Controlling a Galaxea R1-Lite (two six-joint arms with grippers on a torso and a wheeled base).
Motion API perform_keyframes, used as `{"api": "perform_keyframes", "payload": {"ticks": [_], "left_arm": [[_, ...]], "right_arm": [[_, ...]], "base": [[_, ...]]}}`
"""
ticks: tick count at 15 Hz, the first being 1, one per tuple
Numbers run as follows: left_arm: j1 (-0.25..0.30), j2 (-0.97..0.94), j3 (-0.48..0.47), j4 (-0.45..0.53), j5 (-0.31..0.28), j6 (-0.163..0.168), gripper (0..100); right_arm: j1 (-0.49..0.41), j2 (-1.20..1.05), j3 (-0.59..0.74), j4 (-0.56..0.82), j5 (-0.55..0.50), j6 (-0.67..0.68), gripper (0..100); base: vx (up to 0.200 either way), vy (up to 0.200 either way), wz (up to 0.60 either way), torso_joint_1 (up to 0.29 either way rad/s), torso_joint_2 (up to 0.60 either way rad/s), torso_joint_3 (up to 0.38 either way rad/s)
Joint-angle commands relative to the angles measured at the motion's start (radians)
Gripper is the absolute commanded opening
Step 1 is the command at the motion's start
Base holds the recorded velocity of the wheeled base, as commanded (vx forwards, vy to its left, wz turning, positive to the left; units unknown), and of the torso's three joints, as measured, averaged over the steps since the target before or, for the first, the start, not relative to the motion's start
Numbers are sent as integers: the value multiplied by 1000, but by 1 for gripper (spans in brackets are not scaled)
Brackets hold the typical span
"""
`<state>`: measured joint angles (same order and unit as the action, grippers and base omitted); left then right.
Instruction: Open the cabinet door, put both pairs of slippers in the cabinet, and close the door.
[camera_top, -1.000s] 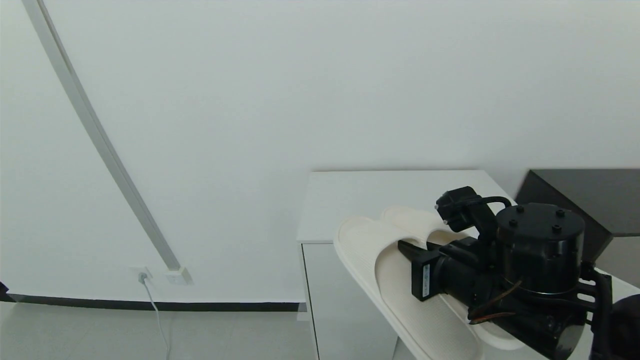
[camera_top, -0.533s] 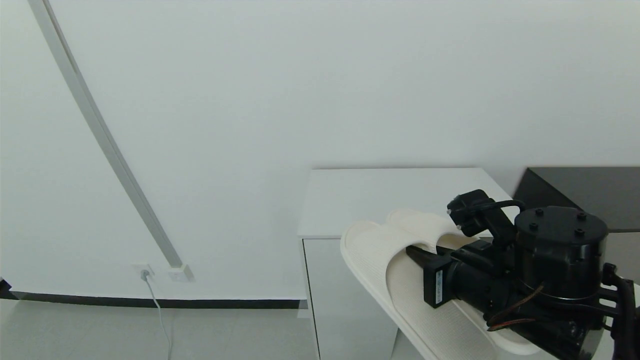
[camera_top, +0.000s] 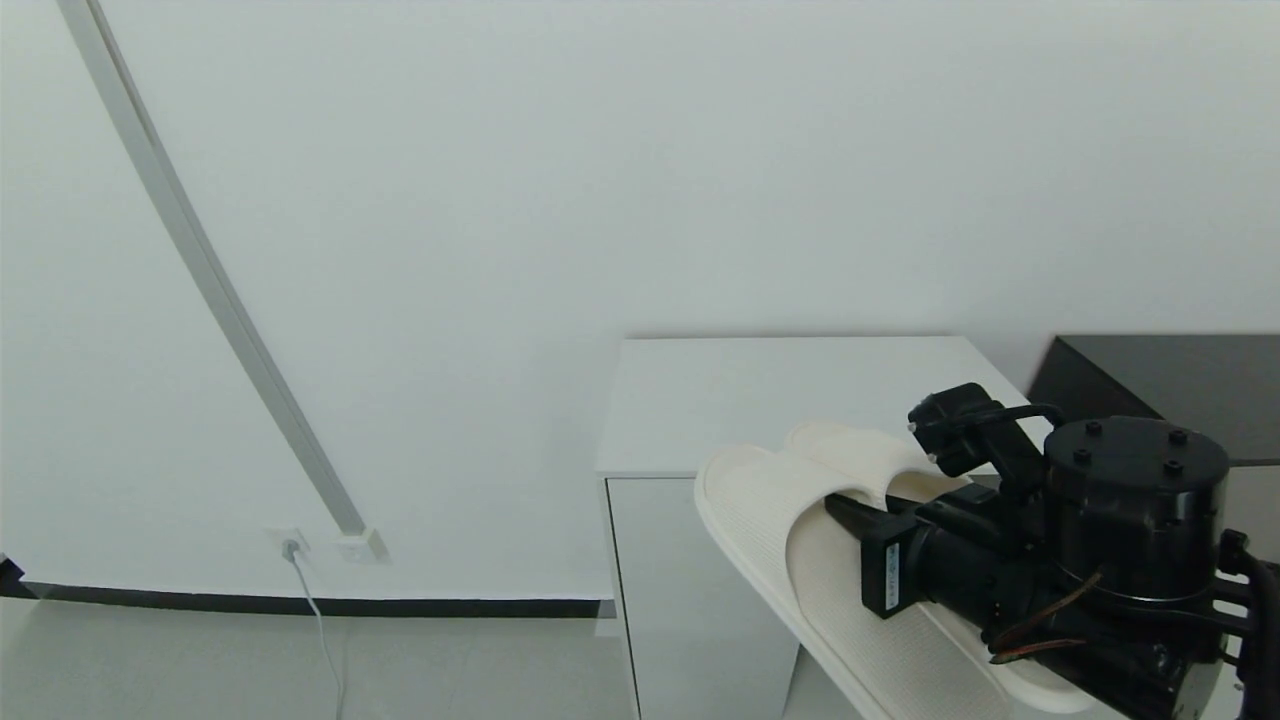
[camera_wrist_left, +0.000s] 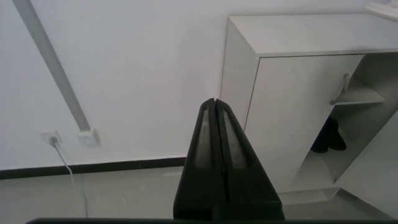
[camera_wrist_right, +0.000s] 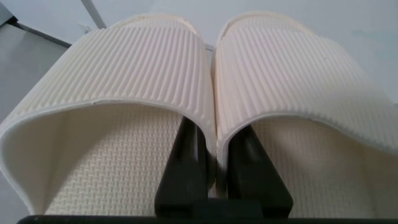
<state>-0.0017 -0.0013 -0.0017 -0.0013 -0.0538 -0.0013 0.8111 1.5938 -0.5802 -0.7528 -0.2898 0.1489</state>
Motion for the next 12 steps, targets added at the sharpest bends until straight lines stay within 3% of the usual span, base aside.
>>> {"api": "perform_keyframes", "payload": {"ticks": [1, 12], "left_arm": [[0, 1, 0, 0, 0, 0, 0], [0, 1, 0, 0, 0, 0, 0]], "right_arm": [[0, 2, 2, -2, -2, 0, 0], [0, 9, 3, -8, 1, 8, 0]], "base": [[0, -200, 0, -2, 2, -2], [0, -200, 0, 3, 2, 1]]}}
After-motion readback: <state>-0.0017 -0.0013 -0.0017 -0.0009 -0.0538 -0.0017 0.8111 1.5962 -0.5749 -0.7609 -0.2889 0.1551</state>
